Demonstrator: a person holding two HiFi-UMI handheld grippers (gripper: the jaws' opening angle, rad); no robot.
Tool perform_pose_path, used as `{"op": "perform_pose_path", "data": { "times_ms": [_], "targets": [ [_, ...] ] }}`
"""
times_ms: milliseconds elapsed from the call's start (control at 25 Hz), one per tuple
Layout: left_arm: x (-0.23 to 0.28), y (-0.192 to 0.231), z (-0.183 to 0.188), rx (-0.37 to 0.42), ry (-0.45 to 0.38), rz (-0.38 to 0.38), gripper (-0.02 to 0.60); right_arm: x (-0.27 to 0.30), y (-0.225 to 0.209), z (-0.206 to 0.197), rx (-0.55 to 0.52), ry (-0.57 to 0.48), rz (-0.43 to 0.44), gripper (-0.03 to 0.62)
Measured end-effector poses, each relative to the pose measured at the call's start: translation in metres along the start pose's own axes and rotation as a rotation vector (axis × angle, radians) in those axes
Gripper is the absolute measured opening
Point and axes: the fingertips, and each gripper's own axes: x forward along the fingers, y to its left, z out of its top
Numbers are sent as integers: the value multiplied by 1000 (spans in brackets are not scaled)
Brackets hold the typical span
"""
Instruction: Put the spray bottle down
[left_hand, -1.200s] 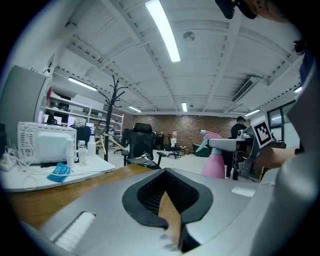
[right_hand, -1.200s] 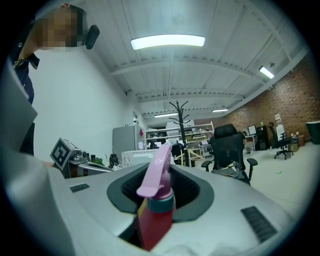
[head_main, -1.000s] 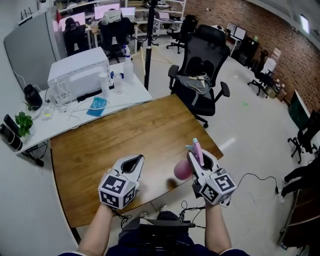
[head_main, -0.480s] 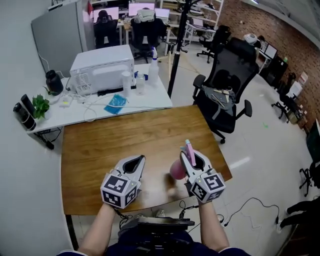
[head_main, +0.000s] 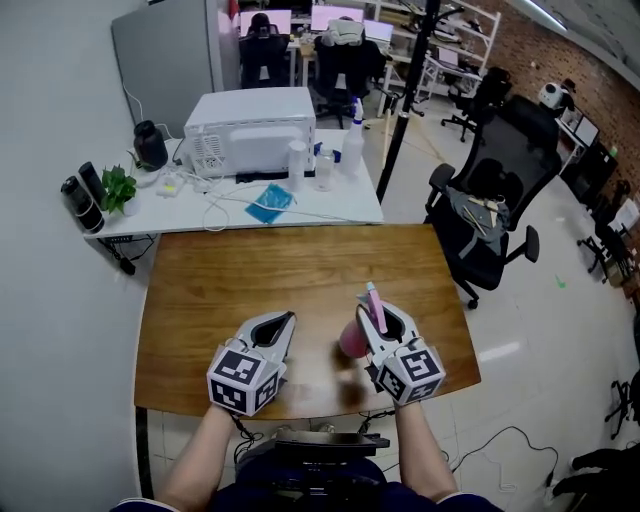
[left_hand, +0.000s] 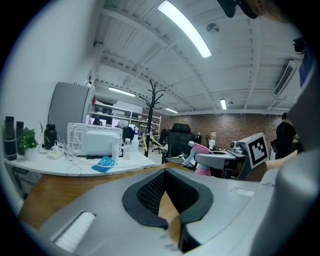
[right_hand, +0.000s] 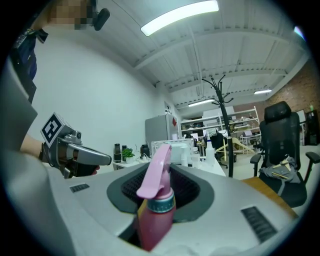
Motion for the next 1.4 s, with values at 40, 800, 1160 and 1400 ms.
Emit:
{"op": "perform_pose_path", "data": {
  "times_ms": [40, 800, 1160, 1400],
  "targets": [
    [-2, 3, -1, -2, 1, 8, 6, 3, 2, -1, -1, 2, 10, 127],
    [-5, 23, -14, -9, 49, 58, 6, 52, -1, -37, -55, 22, 51, 127],
    [-14, 31, -33, -10, 106, 83, 6, 91, -11, -56, -43, -8, 42, 127],
    [-19, 40, -35, -19, 110, 108, 6, 100, -14, -72, -34, 15, 39, 127]
  ]
}}
